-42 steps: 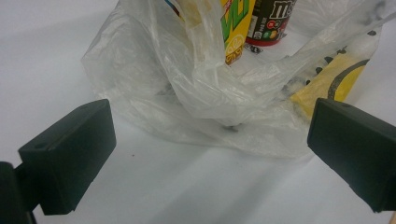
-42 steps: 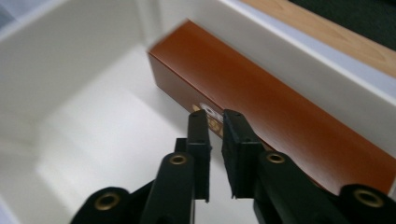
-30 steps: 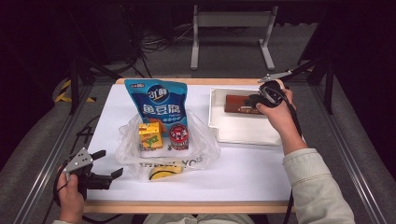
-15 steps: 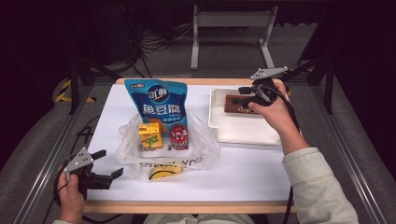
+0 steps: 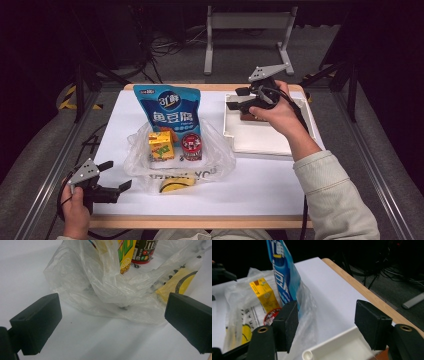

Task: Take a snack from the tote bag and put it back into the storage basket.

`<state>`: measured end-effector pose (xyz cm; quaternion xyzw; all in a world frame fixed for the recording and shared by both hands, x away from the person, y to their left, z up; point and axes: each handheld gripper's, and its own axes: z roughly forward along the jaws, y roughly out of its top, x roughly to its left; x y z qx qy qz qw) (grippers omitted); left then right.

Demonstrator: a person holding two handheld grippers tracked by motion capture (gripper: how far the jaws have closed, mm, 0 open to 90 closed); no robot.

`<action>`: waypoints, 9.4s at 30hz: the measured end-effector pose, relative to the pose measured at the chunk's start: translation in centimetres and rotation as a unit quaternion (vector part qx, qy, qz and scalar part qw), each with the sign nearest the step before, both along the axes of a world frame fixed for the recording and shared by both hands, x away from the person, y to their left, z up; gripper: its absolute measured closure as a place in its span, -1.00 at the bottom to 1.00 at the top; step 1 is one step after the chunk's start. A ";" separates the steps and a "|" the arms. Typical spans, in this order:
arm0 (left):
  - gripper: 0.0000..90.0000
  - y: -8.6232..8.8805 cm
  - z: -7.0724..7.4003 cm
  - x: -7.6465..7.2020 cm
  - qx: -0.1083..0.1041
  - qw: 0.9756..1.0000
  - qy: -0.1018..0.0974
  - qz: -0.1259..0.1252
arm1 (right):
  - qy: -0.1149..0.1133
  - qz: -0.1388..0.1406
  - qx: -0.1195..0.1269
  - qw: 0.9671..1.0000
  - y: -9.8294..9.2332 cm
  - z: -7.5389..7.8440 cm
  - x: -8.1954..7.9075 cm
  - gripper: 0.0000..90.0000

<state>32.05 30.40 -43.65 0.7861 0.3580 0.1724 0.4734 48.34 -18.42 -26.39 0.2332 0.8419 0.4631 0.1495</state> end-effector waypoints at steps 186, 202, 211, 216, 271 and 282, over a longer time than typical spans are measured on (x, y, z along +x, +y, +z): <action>-0.97 0.2 -0.2 0.1 0.001 1.000 0.006 0.001 | -0.135 0.035 0.056 0.989 0.7 7.9 -0.8 1.00; -0.97 0.1 -0.3 0.2 0.003 1.000 0.006 0.001 | -0.132 -0.002 0.053 0.990 -3.4 7.8 -0.9 1.00; -0.97 0.0 -0.3 0.1 0.002 1.000 0.008 0.000 | -0.130 -0.026 0.047 0.990 -5.5 7.5 -0.9 0.99; -0.97 0.0 -0.3 0.2 0.003 1.000 0.008 0.000 | -0.128 -0.041 0.047 0.990 -7.0 7.1 -0.8 0.99; -0.97 0.0 -0.3 0.2 0.004 1.000 0.009 0.001 | -0.071 -0.071 0.031 0.994 -10.8 -0.3 1.5 0.99; -0.97 0.0 -0.3 0.1 0.003 1.000 0.011 0.000 | -0.062 -0.071 0.029 0.995 -10.7 -1.7 1.8 0.99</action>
